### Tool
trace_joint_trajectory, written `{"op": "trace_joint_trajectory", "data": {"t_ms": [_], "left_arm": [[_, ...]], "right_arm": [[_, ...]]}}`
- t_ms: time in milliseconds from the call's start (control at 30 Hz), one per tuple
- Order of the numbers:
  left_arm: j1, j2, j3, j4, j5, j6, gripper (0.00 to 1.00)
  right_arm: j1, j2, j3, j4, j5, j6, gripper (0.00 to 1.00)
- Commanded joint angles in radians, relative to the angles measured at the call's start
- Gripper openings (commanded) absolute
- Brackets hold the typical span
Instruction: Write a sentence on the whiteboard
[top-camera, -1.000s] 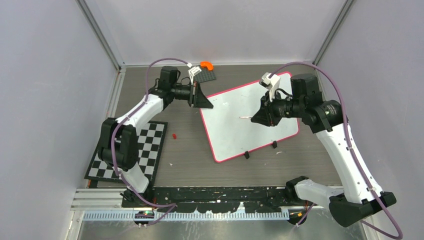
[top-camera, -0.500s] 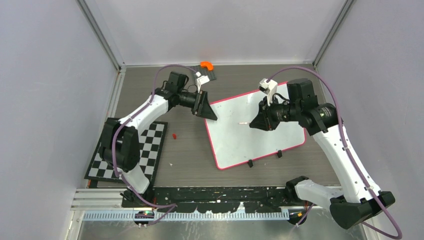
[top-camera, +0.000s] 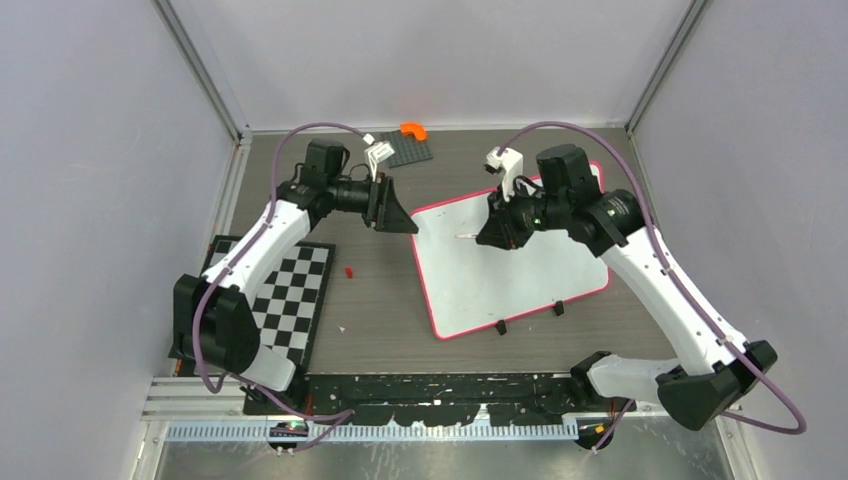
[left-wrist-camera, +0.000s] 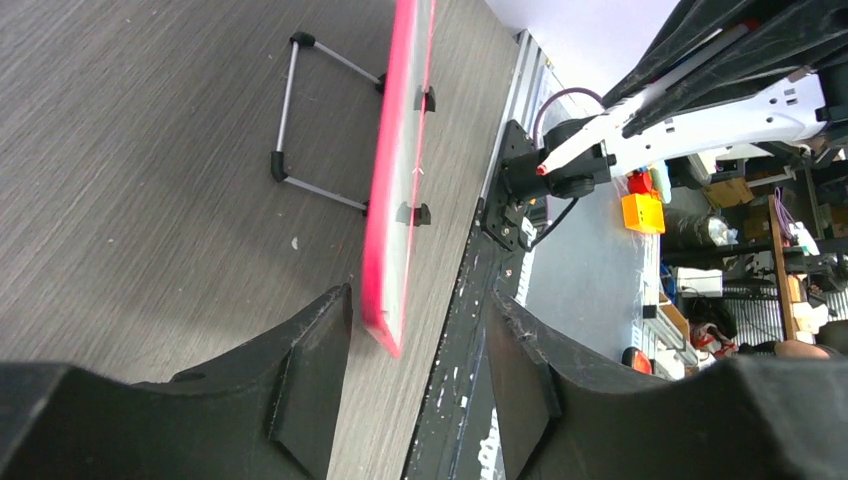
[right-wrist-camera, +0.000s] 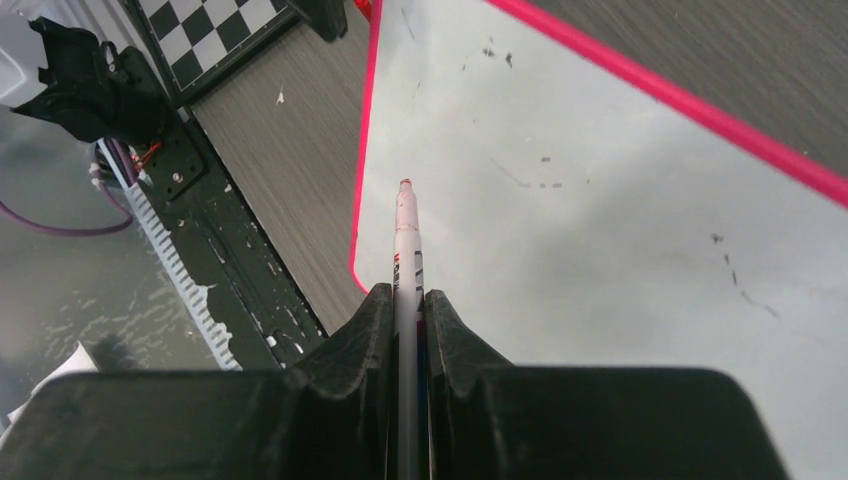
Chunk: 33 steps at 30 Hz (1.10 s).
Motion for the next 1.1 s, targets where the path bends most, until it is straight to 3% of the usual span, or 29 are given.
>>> {"op": "trace_joint_trajectory", "data": {"t_ms": [0,133,400,533,800,1067], "left_arm": [[-0.002,0.025,-0.006,0.014,-0.023,0.0,0.51],[-0.002,0.058,0.01,0.013,-0.016,-0.002,0.44],[-0.002,0.123,0.041,0.029,0.005,-0.005,0.11],[-0.002,0.137,0.055,0.01,0.017,0.026,0.02],[0.008,0.104,0.072,-0.041,-0.001,0.056,0.34],[0.015,0.088,0.041,0.082,0.004,-0.033,0.31]], "right_arm": [[0.037,0.067,0.106,0.039,0.049,-0.028,0.0],[0.076,0.121,0.137,0.042,0.049,-0.051,0.0],[0.158,0.138,0.118,0.071,0.132,-0.103,0.0],[0.188,0.164,0.125,0.07,0.17,-0.117,0.0],[0.193,0.166,0.121,0.079,0.173,-0.104,0.0],[0.196,0.182,0.139,0.087,0.175,-0.118,0.0]]}}
